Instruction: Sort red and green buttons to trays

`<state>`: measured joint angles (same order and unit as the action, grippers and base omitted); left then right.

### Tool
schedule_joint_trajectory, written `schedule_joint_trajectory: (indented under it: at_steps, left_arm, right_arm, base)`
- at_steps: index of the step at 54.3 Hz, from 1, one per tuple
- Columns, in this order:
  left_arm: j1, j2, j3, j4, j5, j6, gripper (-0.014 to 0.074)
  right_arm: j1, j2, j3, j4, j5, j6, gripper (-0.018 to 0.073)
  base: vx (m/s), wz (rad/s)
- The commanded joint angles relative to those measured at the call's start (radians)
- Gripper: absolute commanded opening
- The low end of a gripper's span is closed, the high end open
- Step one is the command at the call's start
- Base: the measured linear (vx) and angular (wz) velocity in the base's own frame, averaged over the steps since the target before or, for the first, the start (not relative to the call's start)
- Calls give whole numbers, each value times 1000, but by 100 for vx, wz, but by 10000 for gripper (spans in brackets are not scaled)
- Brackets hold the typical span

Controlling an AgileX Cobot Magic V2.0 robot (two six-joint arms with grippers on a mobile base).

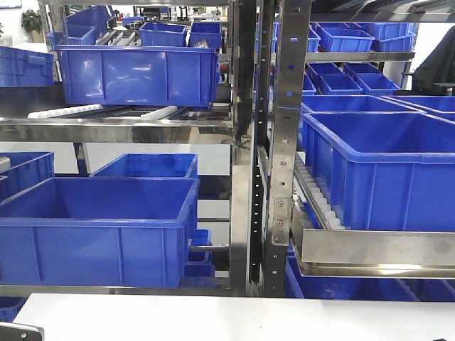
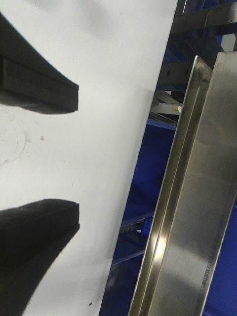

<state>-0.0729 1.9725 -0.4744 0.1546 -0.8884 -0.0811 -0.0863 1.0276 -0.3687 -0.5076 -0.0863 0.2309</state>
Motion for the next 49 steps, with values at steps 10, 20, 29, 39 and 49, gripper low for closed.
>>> schedule_joint_trajectory:
  at_steps: [10,20,29,39,49]
  left_arm:
    - [-1,-31,-18,-39,-121,-6,427]
    - [-1,-35,-15,-83,-123,-7,160]
    - [-1,-37,-15,-83,-115,-7,-9]
    - [-1,-37,-15,-83,-98,-7,-7]
    - [-1,-37,-15,-83,-98,-7,-6]
  right_arm:
    - [80,18,-32,-2,-229,0,456]
    - [283,146,-32,0,-236,0,456]
    - [396,249,-32,53,-264,0,456]
    - [437,346,-32,93,-359,0,457]
    - [446,563,-59,109,-533,-6,540]
  base:
    - [0,0]
    - [0,0]
    - [0,0]
    - [0,0]
    - [0,0]
